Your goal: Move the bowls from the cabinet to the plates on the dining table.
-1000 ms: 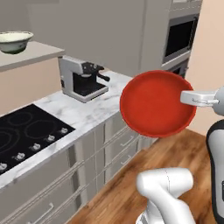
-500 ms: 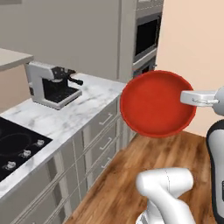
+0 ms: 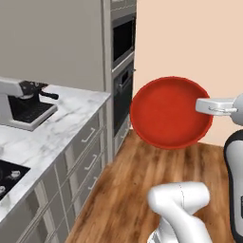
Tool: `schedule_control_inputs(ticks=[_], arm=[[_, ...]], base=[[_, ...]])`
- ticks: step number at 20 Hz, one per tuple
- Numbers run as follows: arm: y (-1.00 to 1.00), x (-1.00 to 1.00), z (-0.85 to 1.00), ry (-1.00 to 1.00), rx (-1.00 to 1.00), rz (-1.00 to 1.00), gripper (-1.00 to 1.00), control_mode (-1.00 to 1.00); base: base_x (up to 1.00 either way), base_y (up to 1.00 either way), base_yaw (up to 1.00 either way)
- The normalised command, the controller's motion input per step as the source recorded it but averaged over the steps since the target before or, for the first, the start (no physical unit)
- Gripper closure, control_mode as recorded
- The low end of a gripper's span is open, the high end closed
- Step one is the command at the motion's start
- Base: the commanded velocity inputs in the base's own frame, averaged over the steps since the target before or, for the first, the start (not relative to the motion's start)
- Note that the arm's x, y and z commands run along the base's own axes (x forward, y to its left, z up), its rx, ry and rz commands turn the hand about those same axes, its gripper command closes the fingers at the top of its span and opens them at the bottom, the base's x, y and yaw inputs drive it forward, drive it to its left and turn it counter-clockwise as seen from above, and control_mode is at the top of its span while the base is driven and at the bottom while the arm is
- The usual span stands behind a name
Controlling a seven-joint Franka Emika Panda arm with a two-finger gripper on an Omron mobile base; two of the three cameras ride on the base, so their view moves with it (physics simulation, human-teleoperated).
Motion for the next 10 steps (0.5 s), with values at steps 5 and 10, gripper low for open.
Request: schedule_control_inputs(ticks=[5,10], arm=[[0.0,0.0,0.0,0.0,0.0,0.0,1.0,1.0],[0.0,0.0,0.0,0.0,0.0,0.0,1.0,1.0]], base=[[0.04,-0.29,-0.39],[0.1,-0.25,-0.4]])
